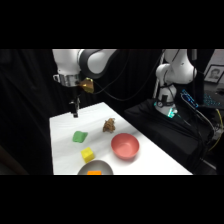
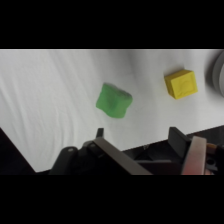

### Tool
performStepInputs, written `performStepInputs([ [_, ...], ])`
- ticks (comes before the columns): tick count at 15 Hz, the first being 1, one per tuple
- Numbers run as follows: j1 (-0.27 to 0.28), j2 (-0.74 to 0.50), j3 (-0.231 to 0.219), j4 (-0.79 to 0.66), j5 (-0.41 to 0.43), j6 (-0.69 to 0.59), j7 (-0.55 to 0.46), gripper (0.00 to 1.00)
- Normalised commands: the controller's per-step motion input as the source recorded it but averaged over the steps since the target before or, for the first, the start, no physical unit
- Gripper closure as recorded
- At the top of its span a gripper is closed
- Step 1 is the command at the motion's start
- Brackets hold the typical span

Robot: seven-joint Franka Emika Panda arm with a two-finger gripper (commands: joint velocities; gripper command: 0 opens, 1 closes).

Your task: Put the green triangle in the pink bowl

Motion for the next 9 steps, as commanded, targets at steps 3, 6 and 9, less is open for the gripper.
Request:
performStepInputs([
  [3,-0.05,0.23,-0.032,0.35,0.121,-0.08,0.08,0.0],
  [6,-0.025,0.2,-0.033,0.27,0.116,-0.06,0.1,0.0],
  [9,-0.022,0.17,-0.017,0.22,0.155,-0.04,0.09,0.0],
])
